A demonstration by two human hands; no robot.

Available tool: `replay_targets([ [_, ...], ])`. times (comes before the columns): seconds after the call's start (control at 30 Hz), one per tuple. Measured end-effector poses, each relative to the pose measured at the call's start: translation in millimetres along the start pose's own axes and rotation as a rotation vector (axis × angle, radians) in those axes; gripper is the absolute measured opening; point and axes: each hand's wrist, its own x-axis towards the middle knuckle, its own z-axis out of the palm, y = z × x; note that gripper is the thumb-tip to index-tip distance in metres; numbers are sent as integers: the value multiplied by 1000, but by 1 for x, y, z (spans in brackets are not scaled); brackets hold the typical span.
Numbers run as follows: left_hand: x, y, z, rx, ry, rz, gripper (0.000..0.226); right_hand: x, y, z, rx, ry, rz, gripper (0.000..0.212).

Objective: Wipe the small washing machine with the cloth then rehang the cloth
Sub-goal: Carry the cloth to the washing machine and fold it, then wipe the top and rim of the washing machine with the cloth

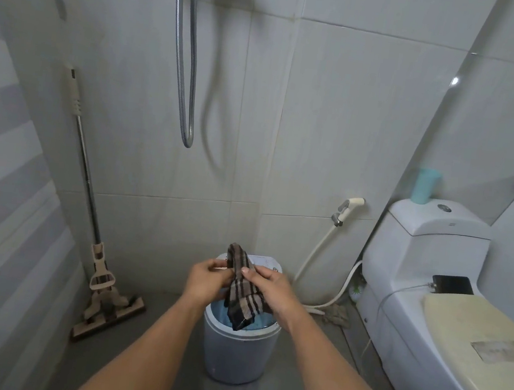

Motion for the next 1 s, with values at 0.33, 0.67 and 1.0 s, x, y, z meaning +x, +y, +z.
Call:
replay_targets([
  [0.33, 27, -26, -4, 107, -90, -106, 19, 24, 46, 13, 51, 192, 69, 35],
  [0.67, 130, -88, -32, 324, 148, -75, 23, 106, 103, 4, 785, 192, 489, 39],
  [1.0, 224, -188, -80, 339, 233, -288, 28, 279, 107, -5, -58, 355, 179, 48],
])
